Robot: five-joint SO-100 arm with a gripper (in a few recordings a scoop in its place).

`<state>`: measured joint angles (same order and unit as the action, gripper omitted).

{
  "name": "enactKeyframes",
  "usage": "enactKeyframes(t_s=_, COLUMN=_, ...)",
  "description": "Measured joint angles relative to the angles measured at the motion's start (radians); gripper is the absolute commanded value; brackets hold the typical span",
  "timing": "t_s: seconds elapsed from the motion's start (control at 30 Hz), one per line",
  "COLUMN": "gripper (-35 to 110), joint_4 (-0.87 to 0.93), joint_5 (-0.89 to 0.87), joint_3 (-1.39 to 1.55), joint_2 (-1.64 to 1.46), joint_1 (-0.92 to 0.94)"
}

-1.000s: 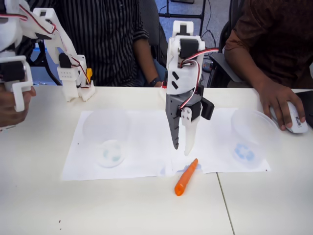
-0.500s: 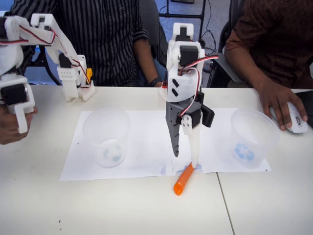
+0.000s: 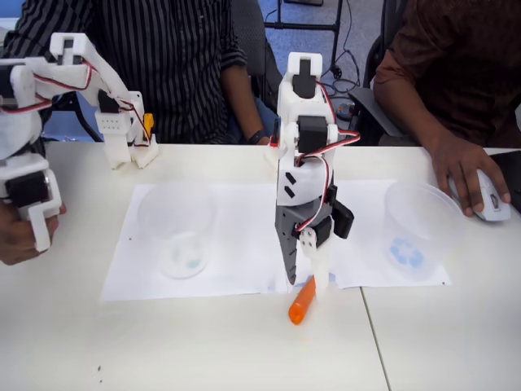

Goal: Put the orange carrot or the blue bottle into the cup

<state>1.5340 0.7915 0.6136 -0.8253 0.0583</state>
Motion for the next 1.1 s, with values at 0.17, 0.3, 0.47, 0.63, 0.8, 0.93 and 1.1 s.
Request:
enactKeyframes(t_s=0.17, gripper=30, joint_4=-0.012, joint_5=0.000, joint_3=0.000, joint_2=0.060, joint_1=0.006)
enactKeyframes(t_s=0.3, gripper=30, joint_4=-0.026, joint_5=0.000, joint_3=0.000, joint_2=0.067, joint_1=-0.006)
enactKeyframes(t_s=0.47, gripper=30, joint_4=-0.028, joint_5=0.000, joint_3=0.000, joint_2=0.071, joint_1=-0.008)
enactKeyframes(t_s=0.63, gripper=30, joint_4=-0.028, joint_5=0.000, joint_3=0.000, joint_2=0.081, joint_1=-0.009)
enactKeyframes(t_s=0.8, gripper=30, joint_4=-0.029, joint_5=0.000, joint_3=0.000, joint_2=0.124, joint_1=-0.011)
enactKeyframes(t_s=0.93, gripper=29, joint_4=-0.028, joint_5=-0.002, joint_3=0.000, joint_2=0.124, joint_1=-0.011)
enactKeyframes(t_s=1.1, gripper=28, joint_4=-0.028, joint_5=-0.002, joint_3=0.000, joint_2=0.124, joint_1=-0.011)
